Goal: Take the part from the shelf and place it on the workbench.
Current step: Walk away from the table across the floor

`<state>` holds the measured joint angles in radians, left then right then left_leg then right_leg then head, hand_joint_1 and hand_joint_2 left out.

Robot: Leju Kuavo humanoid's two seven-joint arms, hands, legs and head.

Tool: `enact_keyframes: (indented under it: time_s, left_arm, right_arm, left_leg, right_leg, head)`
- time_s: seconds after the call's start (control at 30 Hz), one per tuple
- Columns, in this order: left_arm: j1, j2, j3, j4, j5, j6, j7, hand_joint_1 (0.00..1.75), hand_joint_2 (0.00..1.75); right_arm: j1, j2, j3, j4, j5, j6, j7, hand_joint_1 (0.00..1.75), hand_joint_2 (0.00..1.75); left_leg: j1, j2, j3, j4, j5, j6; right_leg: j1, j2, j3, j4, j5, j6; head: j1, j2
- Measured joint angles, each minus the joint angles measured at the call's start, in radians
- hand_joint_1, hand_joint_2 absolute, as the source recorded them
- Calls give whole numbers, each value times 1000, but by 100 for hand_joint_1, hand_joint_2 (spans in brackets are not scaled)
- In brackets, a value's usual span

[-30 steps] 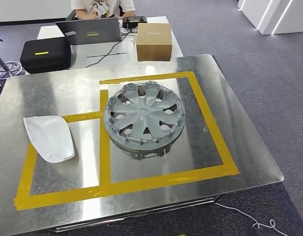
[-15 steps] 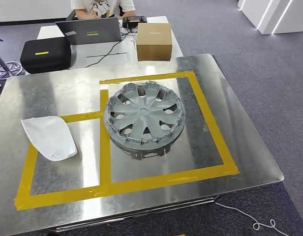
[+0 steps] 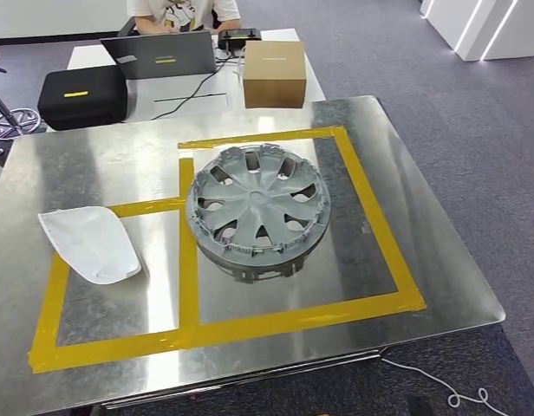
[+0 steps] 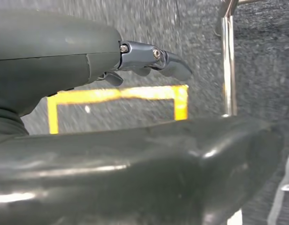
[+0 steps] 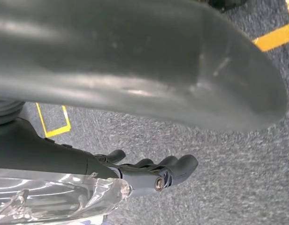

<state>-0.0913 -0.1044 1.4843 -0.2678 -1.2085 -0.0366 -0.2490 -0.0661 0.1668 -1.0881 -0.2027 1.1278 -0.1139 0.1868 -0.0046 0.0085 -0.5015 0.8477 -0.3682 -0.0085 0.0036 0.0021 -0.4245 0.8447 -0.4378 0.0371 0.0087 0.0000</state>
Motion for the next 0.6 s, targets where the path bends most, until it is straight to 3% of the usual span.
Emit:
enact_keyframes:
  time_s: [0.07,0.1,0.2,0.23,0.27,0.3,0.37,0.43,0.47,0.53,0.6]
  left_arm:
    - [-5,-9,16,2,18,-3,-5,0,0]
    - [-8,-13,19,3,17,-1,-5,0,0]
    - [-13,-19,19,6,-12,7,8,0,0]
    - [-13,-20,18,8,-22,10,14,0,0]
    - [-13,-21,16,9,-30,13,20,0,0]
    - [-12,-22,14,10,-35,16,24,0,0]
    - [-12,-25,12,13,-38,17,28,0,0]
    - [-13,-26,12,15,-33,11,34,0,0]
    - [-13,-26,12,16,-30,7,38,0,0]
    - [-13,-27,12,16,-27,2,44,0,0]
    - [-12,-28,12,17,-27,2,47,0,0]
  right_arm:
    - [-1,1,1,0,-5,4,1,0,0]
    - [-1,2,2,0,-6,4,3,0,0]
    - [-1,3,6,1,-2,4,6,0,0]
    - [0,3,8,1,-1,4,7,0,0]
    - [1,2,10,1,0,4,8,0,0]
    - [1,2,10,2,0,4,9,0,0]
    - [-1,2,11,2,1,4,9,0,0]
    - [-4,3,13,2,3,4,9,0,0]
    - [-5,4,14,2,5,4,10,0,0]
    - [-4,4,15,3,8,4,12,0,0]
    - [-3,4,16,3,11,4,13,0,0]
  left_leg:
    - [5,1,3,-5,5,7]
    - [9,1,5,-7,6,10]
    - [16,1,5,-9,7,12]
    - [18,1,5,-9,7,11]
    - [20,1,6,-9,7,10]
    - [22,0,6,-9,7,6]
    - [29,-2,9,-8,8,-5]
    - [32,-4,10,-7,11,-21]
    - [32,-5,9,-9,14,-30]
    - [37,-5,8,-18,24,-48]
    - [41,-5,-5,4,-1,-57]
  right_leg:
    - [-1,0,-3,15,-13,8]
    - [-2,1,-16,47,-35,14]
    - [-8,1,-126,272,-141,30]
    - [-12,1,-159,335,-159,34]
    - [-14,1,-175,357,-155,37]
    - [-16,1,-168,334,-129,40]
    - [-20,2,-103,186,-46,45]
    - [-22,7,-40,51,11,40]
    - [-21,10,-26,20,22,33]
    - [-15,14,-28,13,32,10]
    - [-14,12,-33,1,47,-10]
  head:
    - [1,0]
    - [3,0]
    - [10,0]
    - [10,0]
    - [11,0]
    - [11,0]
    - [12,0]
    - [14,0]
    - [14,0]
    - [12,0]
    - [10,0]
